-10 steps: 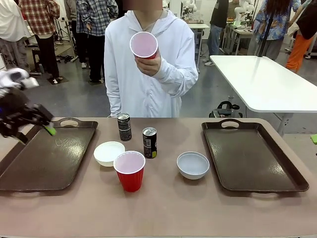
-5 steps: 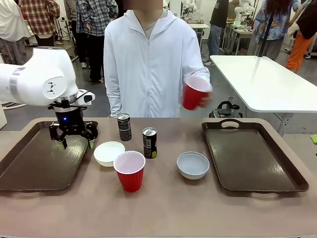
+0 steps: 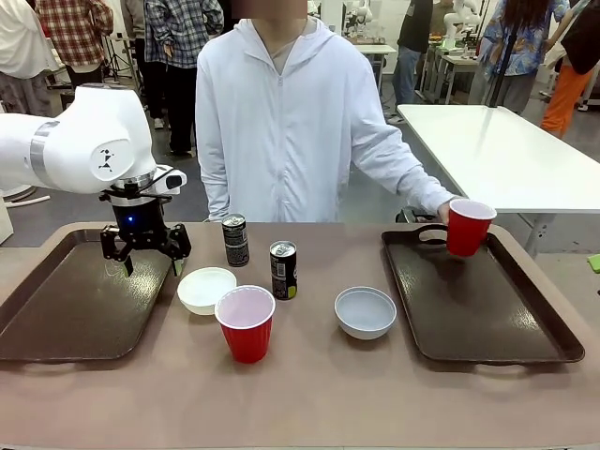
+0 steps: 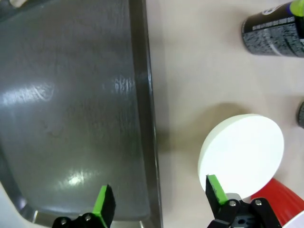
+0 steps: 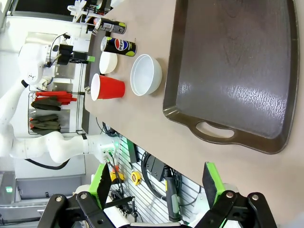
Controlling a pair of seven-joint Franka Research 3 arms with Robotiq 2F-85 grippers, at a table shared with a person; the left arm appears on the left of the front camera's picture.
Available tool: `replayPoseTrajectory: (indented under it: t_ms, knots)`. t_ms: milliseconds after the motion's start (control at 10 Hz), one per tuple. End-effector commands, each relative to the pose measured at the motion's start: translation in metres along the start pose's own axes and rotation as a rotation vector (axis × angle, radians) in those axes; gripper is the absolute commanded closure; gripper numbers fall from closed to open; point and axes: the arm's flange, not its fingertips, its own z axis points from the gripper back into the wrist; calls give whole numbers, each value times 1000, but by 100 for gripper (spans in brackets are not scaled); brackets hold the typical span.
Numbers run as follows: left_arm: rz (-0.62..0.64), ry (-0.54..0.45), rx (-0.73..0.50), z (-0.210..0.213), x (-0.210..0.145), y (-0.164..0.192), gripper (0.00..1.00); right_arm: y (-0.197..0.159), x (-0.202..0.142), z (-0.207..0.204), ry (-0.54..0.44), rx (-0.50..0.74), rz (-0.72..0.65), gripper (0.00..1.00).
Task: Prepare tableware on both trays.
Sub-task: Pick up a Picnic Bowl from the table and place it on a Handle tray.
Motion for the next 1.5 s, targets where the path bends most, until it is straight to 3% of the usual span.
replayPoseTrajectory:
  t_ms: [0, 300, 1000, 1100, 1200, 1300, 1400]
  knots:
    - [-3, -3, 0, 1, 0, -2, 0, -1, 1, 0, -8, 17, 7, 0]
    - [-125, -42, -20, -12, -18, -11, 0, -1, 1, 0, -8, 17, 7, 0]
    - [-199, -100, -83, -36, 5, -37, 0, -1, 1, 0, -8, 17, 7, 0]
    - [-203, -99, -75, -35, 3, -43, 56, -1, 1, 0, -8, 17, 7, 0]
    - [-207, -100, -67, -34, 2, -47, 57, -1, 1, 0, -8, 17, 7, 0]
    - [-206, -98, -62, -33, 2, -49, 100, -1, 1, 0, -8, 17, 7, 0]
    - [-197, -96, -62, -32, 3, -49, 100, -1, 1, 0, -8, 17, 7, 0]
